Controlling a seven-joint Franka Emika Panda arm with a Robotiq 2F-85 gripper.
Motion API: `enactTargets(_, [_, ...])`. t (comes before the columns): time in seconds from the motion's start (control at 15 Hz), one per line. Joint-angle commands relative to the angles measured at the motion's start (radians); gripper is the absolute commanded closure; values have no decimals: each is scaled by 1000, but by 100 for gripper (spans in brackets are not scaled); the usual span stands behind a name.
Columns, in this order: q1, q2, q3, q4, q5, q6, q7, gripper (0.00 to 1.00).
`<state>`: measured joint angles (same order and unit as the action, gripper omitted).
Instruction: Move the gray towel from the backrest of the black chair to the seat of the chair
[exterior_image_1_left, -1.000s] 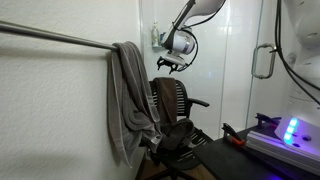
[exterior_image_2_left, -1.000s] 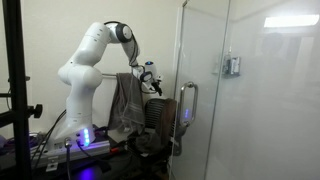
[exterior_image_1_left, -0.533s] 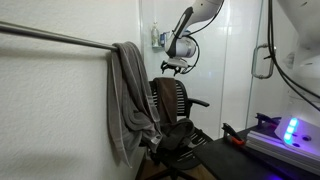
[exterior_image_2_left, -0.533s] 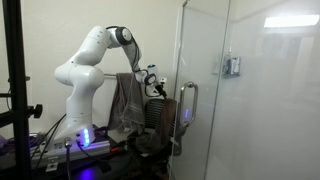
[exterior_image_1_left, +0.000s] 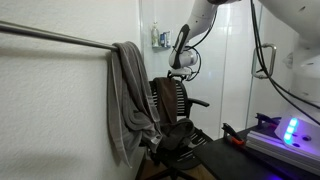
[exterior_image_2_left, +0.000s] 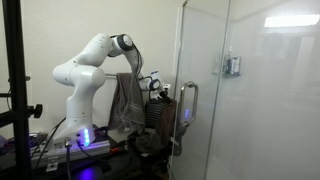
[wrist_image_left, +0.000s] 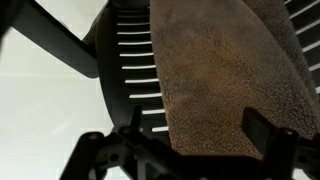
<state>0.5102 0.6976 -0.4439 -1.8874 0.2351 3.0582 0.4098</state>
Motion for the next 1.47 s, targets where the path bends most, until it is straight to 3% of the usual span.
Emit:
enactTargets(0.0, [-192,-92,245,1,-18,-62,-85,0])
enactTargets(0.13, [-270,-73,343,35,-7,-93,-105,0])
enactTargets(0.27, [-229,-63,300,25,-29,-46,-50,0])
enactTargets(0.47, [-264,-54,333,39,-19,-53,-62,0])
enactTargets(0.8, [-246,5,340,111,-15,-41,-25,0])
enactTargets(1.0, [-225,45,321,152,-14,28,-6,0])
enactTargets(1.4, [-157,154,210,242,1,101,44,0])
